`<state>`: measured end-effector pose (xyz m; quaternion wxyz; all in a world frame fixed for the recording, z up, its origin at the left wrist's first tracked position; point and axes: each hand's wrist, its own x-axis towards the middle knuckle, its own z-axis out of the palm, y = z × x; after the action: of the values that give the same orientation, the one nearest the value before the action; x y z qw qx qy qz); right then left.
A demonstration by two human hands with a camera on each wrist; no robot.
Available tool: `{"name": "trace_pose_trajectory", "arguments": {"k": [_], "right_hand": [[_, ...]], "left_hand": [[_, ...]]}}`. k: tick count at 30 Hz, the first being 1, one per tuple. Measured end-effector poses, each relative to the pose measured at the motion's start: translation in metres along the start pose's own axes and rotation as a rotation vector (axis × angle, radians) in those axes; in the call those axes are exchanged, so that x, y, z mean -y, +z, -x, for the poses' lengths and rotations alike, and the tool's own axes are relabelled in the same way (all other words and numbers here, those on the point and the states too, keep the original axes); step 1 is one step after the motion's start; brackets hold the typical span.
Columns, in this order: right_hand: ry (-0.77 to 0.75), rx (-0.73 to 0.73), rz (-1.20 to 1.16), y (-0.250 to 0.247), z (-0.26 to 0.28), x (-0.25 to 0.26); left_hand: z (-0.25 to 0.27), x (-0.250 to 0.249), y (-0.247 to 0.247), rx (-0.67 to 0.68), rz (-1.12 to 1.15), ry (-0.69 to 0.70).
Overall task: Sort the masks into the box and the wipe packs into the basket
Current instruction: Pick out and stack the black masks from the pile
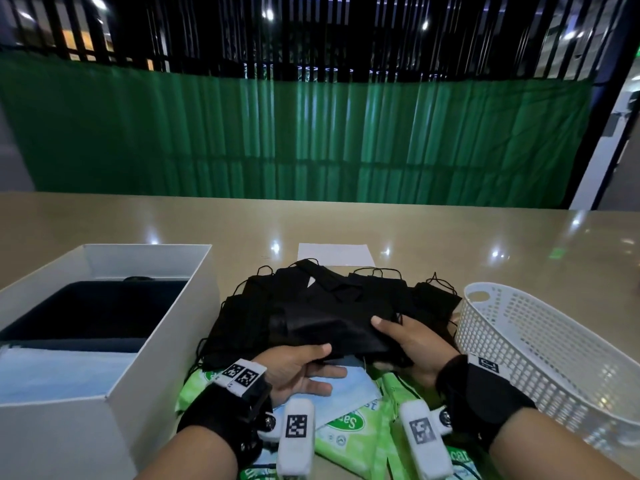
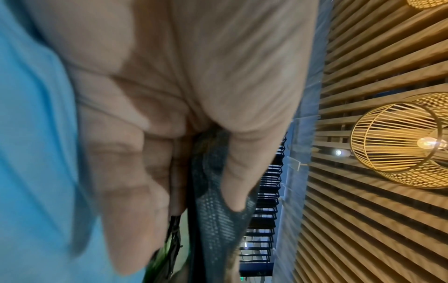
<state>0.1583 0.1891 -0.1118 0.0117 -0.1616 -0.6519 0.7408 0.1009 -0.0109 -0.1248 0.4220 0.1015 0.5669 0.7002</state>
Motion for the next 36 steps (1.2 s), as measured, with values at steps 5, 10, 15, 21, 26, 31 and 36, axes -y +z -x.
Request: {"name": "trace_pose_trajectory", "arguments": {"k": [5,10,15,21,26,31,36], "right_hand": [[-0.042,-0.139,-0.218,-0.012,-0.011,-0.008],[-0.068,-0.144,-0.243,-0.020,-0.016,-0.013],[-0.099,-0.114,-0.332,-0.022,-0.017,-0.017],[-0.123,-0.005,-0.245,-0.019,-0.017,-0.021],[-0.136,-0.060,-0.261,-0.020,-0.017,-0.021],[-0.155,-0.081,-0.301,-0.020,-0.014,-0.019],[-0.111,-0.053,-0.326,-0.018,-0.012,-0.017]], "left_hand": [[-0.002,-0.004,-0.010,0.043,0.268,0.093],[-0.003,-0.009,-0.013,-0.064,0.497,0.086],[-0.009,-0.008,-0.009,-0.196,0.354,0.025],[-0.009,-0.003,-0.006,-0.229,0.132,-0.033],[-0.008,-0.001,-0.006,-0.156,0.044,-0.039],[-0.010,0.000,-0.006,-0.290,0.227,0.156],[-0.011,0.003,-0.003,-0.324,0.161,0.234]]}}
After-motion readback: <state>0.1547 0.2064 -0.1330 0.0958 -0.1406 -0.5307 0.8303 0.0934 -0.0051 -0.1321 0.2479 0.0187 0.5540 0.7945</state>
